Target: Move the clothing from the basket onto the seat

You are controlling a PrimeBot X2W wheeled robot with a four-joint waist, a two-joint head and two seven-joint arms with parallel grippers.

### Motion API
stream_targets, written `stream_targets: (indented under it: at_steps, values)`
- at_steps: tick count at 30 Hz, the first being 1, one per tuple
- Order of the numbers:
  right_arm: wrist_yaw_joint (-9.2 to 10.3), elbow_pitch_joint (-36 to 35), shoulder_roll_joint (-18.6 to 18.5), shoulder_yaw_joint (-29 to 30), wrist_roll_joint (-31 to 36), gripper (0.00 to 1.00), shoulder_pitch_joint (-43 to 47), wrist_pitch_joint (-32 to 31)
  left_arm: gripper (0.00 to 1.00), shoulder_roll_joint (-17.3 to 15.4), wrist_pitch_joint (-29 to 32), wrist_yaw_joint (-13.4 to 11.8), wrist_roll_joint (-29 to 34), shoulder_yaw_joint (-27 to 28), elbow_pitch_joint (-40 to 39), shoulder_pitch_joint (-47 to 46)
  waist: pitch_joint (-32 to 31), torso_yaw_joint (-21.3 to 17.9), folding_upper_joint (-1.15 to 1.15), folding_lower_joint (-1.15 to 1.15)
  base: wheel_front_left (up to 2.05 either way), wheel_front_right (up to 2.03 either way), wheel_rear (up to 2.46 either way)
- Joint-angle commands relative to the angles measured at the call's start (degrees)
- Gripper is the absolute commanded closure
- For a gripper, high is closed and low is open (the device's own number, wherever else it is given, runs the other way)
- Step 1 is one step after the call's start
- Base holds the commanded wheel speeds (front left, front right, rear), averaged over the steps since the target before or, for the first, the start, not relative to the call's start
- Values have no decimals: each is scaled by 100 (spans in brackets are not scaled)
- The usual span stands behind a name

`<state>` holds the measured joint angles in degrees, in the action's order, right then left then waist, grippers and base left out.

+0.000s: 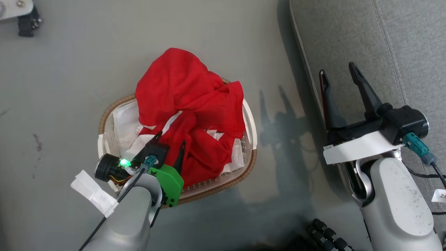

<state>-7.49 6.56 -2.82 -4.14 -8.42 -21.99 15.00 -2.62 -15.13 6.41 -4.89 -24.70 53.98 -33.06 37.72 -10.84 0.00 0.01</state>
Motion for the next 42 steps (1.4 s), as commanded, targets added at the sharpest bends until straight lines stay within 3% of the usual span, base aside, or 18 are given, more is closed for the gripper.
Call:
stream_targets:
  at_steps: [1,9,20,21,23,25,34,42]
  values:
    - [0,-40,-12,-19,-70,0,-126,27,0,-51,-5,-4,46,-14,100,-169,644,-402,0,-1,0,0,0]
    - [0,-118,-13,-131,-231,0,-311,27,0,-136,-5,-48,103,-95,544,-433,1053,-484,0,-1,0,0,0]
    - [0,-115,-14,-231,-376,0,-406,28,0,-175,-4,-391,21,-32,1229,-695,1269,-582,0,-1,0,0,0]
    - [0,-107,-14,-232,-385,0,-407,28,7,-173,-4,-388,-3,-31,1269,-721,1270,-585,0,-1,0,0,0]
    - [0,-89,-14,-227,-387,0,-405,28,71,-171,-5,-385,-37,-32,1332,-745,1259,-582,0,-1,0,0,0]
    - [0,-59,-14,-231,-385,0,-397,28,97,-168,-4,-375,-41,-42,1364,-750,1226,-575,0,-1,0,0,0]
    - [0,28,-14,-152,-174,0,-258,27,100,-130,-5,-323,-46,-147,938,-461,782,-357,0,-1,0,0,0]
    - [0,180,-17,-8,186,0,14,28,100,-89,-4,-178,-96,-269,165,-55,-92,92,0,-1,0,0,0]
